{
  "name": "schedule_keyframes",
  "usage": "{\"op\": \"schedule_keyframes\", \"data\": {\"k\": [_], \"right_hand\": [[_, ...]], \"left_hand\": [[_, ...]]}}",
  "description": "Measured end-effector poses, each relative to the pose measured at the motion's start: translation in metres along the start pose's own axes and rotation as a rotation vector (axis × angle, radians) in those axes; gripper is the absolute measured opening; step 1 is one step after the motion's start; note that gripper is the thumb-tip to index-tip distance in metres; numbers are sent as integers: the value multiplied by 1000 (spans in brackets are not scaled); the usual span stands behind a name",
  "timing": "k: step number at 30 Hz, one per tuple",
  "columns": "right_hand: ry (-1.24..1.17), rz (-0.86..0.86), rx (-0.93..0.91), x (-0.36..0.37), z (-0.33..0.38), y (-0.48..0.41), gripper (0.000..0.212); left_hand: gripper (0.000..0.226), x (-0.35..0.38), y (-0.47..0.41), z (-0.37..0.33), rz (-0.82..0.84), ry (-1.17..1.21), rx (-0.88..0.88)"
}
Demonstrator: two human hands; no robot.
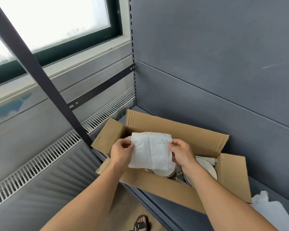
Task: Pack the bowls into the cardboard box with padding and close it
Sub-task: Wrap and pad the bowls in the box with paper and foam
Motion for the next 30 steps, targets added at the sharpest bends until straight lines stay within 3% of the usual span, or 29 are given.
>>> {"op": "schedule_keyframes", "data": {"k": [14, 24, 27, 30], "right_hand": [[160, -42, 74, 66, -21, -26, 14], [449, -123, 17, 70, -29, -28, 12], [468, -131, -8, 72, -30, -27, 12], [471, -107, -31, 77, -28, -27, 12]], "left_hand": [[12, -6, -71, 17, 9, -331, 86], [40, 11, -48, 5, 51, -795, 514], [53, 22, -48, 1, 163, -768, 591], [70, 33, -47, 1, 404, -791, 596]]}}
Point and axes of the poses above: each hand's wrist, its own y-axis away from the middle knuckle, its own x-axis out of the palm, z = x × y, the point moved 5 cm from there along -y, towards the middle knuckle, and after that the axes turned 11 degrees about -z, right-handed, at the moved point
